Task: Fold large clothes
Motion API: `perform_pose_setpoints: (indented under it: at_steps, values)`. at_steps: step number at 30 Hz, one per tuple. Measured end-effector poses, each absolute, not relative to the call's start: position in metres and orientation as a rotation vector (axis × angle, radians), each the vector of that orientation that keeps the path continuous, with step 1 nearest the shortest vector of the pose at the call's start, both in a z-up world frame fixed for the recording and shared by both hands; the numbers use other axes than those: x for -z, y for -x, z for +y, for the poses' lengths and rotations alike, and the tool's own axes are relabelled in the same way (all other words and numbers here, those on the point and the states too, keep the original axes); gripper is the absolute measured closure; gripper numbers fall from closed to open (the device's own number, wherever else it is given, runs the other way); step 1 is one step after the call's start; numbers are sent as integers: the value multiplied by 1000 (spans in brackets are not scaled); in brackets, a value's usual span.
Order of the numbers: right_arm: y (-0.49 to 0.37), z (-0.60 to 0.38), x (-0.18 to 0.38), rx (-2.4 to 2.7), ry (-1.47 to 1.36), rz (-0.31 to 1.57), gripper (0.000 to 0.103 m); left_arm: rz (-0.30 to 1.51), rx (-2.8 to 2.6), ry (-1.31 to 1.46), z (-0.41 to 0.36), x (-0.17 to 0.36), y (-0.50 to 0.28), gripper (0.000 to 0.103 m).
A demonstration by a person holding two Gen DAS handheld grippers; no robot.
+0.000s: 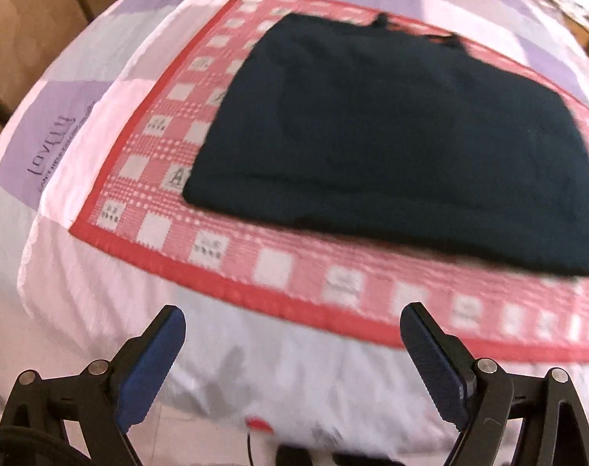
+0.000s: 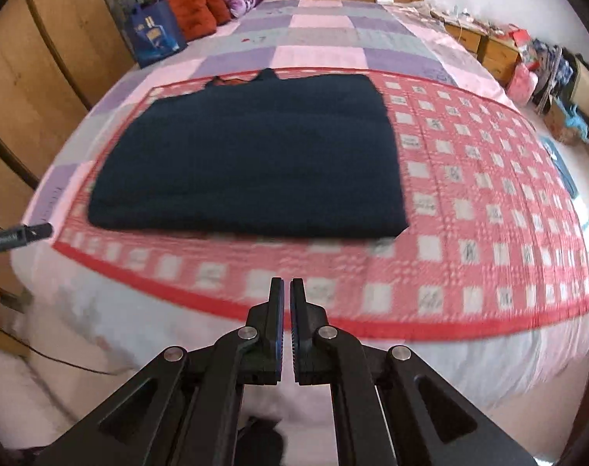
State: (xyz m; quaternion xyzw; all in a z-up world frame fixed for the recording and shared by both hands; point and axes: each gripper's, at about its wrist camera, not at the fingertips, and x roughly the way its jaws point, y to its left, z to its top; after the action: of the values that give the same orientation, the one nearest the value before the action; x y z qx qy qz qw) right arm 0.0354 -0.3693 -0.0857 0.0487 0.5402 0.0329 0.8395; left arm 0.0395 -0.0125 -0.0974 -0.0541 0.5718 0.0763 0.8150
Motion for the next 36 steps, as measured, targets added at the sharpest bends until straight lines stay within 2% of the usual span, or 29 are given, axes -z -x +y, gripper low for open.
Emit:
perform_pose_setpoints:
  at_steps: [6,8,9,10,12,18,26,36]
  values:
    - [4,-305,29,-58,-88,1183,99,1194,-76,69,-42,33,9,10]
    - [14,-291,12,-55,-83,1185,94,1180,-47,48,-49,20,21,10]
    - [19,-284,3,-43,-83,1189,79,1174,-31,44,-51,14,26,10]
    - [22,-280,-4,-34,-82,1186,57,1170,-23,42,-52,10,30,10]
    - [29,-273,-16,-22,-88,1174,38,1167,0,47,-55,0,38,10]
    - [41,-261,-44,-11,-89,1165,38,1154,11,44,-57,-16,48,10]
    - [41,-264,-38,21,-138,1252,38,1153,19,23,-67,-24,46,10]
    - [34,-264,-50,36,-128,1244,38,1157,42,18,-76,-28,28,10]
